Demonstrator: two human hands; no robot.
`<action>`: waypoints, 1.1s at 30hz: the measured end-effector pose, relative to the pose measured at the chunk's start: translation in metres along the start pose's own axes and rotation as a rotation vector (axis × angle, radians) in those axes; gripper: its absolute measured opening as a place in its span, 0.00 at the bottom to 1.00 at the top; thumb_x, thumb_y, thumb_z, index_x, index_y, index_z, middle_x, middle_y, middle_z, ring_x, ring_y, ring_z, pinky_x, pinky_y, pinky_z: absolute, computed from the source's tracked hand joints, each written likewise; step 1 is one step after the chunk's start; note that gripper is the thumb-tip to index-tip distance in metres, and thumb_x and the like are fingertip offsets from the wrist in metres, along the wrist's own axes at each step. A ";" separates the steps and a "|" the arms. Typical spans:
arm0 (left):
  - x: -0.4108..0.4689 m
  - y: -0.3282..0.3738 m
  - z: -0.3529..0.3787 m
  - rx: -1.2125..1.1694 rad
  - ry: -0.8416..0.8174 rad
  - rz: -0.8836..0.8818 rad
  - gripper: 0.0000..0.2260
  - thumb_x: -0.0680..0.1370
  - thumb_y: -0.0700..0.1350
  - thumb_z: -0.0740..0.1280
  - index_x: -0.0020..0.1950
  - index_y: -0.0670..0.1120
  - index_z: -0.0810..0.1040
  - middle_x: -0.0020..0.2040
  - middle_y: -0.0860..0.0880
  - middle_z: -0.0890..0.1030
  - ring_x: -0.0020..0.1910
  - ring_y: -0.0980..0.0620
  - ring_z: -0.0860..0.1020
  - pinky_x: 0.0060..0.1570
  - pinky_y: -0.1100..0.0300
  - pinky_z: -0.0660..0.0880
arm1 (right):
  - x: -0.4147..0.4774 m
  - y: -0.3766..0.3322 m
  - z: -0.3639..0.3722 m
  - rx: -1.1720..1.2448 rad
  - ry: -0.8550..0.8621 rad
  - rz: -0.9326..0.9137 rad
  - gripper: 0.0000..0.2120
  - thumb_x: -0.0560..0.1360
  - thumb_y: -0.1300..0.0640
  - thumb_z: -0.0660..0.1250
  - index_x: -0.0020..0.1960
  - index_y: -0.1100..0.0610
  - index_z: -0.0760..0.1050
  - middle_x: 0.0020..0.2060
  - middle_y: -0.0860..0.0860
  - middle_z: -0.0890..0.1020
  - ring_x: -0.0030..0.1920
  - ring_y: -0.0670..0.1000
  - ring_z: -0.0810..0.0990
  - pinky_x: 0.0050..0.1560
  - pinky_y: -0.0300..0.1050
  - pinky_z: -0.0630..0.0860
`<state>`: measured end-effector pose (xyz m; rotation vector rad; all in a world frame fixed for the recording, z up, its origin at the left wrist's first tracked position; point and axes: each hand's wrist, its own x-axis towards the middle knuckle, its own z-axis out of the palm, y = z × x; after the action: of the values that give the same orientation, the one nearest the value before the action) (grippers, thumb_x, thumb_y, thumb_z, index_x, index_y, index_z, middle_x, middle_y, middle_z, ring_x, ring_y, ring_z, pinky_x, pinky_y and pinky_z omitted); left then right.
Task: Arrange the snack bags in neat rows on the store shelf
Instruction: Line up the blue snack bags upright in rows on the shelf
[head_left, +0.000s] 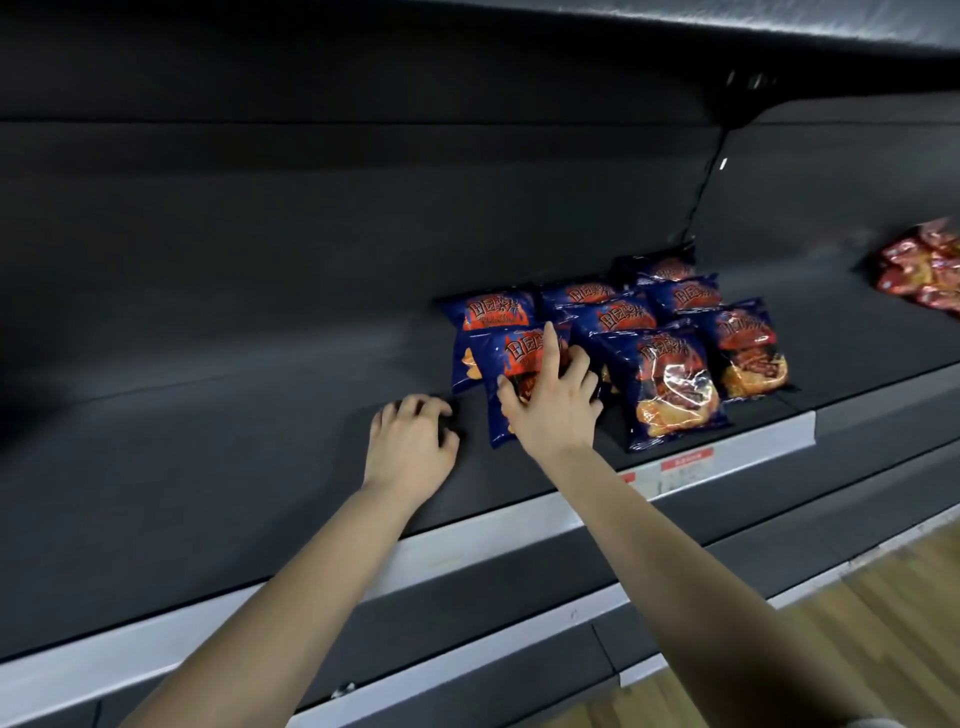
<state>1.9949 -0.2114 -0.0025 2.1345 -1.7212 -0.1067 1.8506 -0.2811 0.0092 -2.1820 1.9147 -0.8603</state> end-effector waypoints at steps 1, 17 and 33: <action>0.000 0.000 -0.001 -0.008 0.002 -0.008 0.15 0.77 0.46 0.60 0.63 0.50 0.74 0.65 0.49 0.72 0.63 0.44 0.69 0.67 0.54 0.60 | 0.002 -0.003 0.001 -0.005 -0.001 -0.006 0.38 0.75 0.38 0.58 0.77 0.47 0.42 0.73 0.58 0.54 0.69 0.63 0.58 0.62 0.64 0.65; -0.001 0.004 -0.003 -0.037 0.006 -0.021 0.16 0.77 0.47 0.60 0.64 0.50 0.73 0.65 0.48 0.72 0.63 0.42 0.68 0.67 0.52 0.59 | 0.010 -0.004 0.018 -0.091 -0.064 -0.116 0.40 0.73 0.34 0.59 0.77 0.42 0.41 0.77 0.52 0.41 0.75 0.64 0.41 0.70 0.69 0.51; -0.001 0.006 -0.003 -0.049 -0.032 -0.016 0.16 0.77 0.47 0.61 0.64 0.49 0.73 0.66 0.47 0.71 0.64 0.41 0.67 0.69 0.49 0.59 | 0.012 -0.002 0.022 -0.151 -0.109 -0.122 0.44 0.71 0.33 0.60 0.76 0.43 0.40 0.77 0.53 0.41 0.72 0.68 0.54 0.66 0.68 0.60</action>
<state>1.9903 -0.2108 0.0017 2.1230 -1.7014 -0.1858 1.8637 -0.2979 -0.0038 -2.3992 1.8684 -0.6160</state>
